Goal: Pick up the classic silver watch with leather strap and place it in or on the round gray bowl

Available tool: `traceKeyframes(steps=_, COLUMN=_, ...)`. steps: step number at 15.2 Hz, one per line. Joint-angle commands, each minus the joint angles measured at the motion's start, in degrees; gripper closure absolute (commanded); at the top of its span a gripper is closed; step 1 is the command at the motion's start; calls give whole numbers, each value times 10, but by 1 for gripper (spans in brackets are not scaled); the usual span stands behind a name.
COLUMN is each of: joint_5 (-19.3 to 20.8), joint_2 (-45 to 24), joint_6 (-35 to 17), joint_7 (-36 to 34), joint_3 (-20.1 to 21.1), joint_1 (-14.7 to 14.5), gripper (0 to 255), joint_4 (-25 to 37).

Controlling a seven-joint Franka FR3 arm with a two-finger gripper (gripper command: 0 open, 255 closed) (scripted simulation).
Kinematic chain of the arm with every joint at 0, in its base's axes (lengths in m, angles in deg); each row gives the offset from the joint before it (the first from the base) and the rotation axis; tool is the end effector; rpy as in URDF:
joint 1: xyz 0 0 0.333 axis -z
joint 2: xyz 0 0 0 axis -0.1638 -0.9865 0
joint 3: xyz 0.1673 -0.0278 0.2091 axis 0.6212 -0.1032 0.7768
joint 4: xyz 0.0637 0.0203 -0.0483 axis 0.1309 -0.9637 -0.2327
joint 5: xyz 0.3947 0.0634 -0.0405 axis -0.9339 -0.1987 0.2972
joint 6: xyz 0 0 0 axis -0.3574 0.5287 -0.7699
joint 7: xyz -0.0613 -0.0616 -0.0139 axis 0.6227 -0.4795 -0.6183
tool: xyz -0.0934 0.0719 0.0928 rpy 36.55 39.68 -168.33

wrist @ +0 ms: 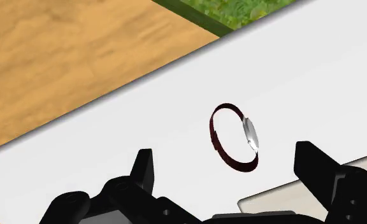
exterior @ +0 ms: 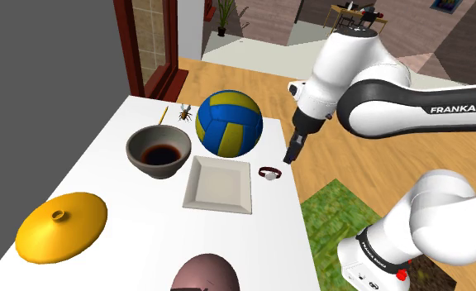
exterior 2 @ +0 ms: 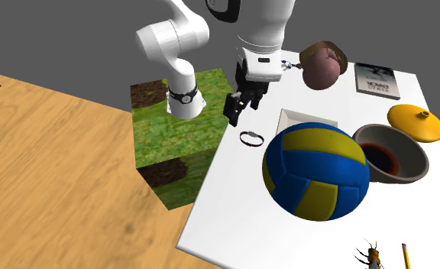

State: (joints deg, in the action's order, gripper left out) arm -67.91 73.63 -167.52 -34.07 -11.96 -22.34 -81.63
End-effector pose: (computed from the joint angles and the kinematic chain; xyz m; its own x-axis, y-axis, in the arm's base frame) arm 0.3676 0.1416 0.3408 0.8689 0.4950 0.0094 0.4919 -0.8652 0.0974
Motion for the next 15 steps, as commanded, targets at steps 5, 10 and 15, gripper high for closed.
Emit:
traceKeyframes(steps=5, joint_5=-14, joint_2=-86, joint_6=-140, joint_7=32, joint_3=28, joint_1=-44, gripper=0, joint_4=-14)
traceKeyframes(steps=10, joint_5=-7, joint_2=-119, joint_6=-189, joint_7=28, joint_3=33, joint_1=-38, gripper=0, joint_4=-30)
traceKeyframes(steps=15, joint_5=-3, joint_2=-138, joint_6=-214, joint_7=24, joint_3=35, joint_1=-35, gripper=0, joint_4=-36)
